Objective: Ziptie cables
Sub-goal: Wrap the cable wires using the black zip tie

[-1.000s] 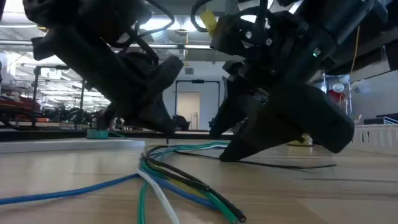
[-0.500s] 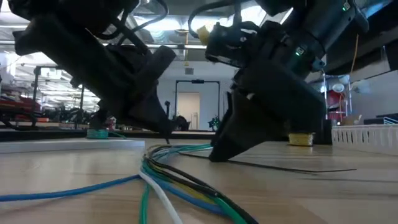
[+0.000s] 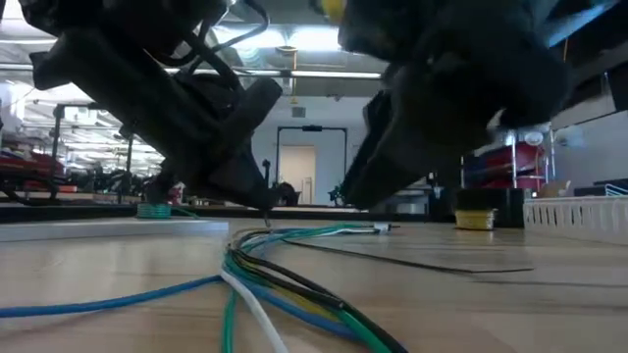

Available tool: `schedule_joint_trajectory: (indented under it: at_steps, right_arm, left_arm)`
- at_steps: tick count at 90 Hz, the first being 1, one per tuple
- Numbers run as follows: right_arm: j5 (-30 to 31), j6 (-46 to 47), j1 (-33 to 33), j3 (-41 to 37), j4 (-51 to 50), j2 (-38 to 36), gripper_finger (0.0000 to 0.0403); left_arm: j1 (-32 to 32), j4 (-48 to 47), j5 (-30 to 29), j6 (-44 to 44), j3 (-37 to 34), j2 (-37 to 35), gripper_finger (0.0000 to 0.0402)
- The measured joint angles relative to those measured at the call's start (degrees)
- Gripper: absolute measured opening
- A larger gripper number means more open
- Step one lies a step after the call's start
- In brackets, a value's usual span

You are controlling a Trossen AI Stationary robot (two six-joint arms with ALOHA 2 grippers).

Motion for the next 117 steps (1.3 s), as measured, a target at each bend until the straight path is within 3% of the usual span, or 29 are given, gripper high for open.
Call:
schedule_joint_trajectory:
  at_steps: [15, 26, 45, 67, 96, 117]
  right_arm:
    - [-1.2, -1.2, 4.3, 0.1, -9.3, -1.2, 0.0264]
    - [5.9, 0.5, 8.8, -2.1, -14.8, -1.2, 0.0264]
    - [11.9, -4.0, 12.2, -12.3, 8.9, -1.3, 0.0264]
    - [10.8, -8.2, 12.1, -20.6, 27.4, -0.7, 0.0264]
    - [12.2, -23.7, 12.1, -22.1, 37.4, 3.3, 0.0264]
    - [11.0, -24.3, 12.5, -22.0, 36.1, 2.0, 0.0264]
  left_arm:
    - [0.0, 0.0, 0.0, -0.1, 0.0, 0.0, 0.0]
    - [-0.1, 0.0, 0.0, -0.3, 0.0, 0.0, 0.0]
    - [-0.6, 0.0, -0.1, -1.1, 0.0, 0.0, 0.0]
    - [-0.8, 0.0, 0.0, -1.5, 0.0, 0.0, 0.0]
    - [-1.0, 0.2, 0.0, -1.8, 0.0, 0.0, 0.0]
    - [-1.0, 0.1, 0.0, -1.7, 0.0, 0.0, 0.0]
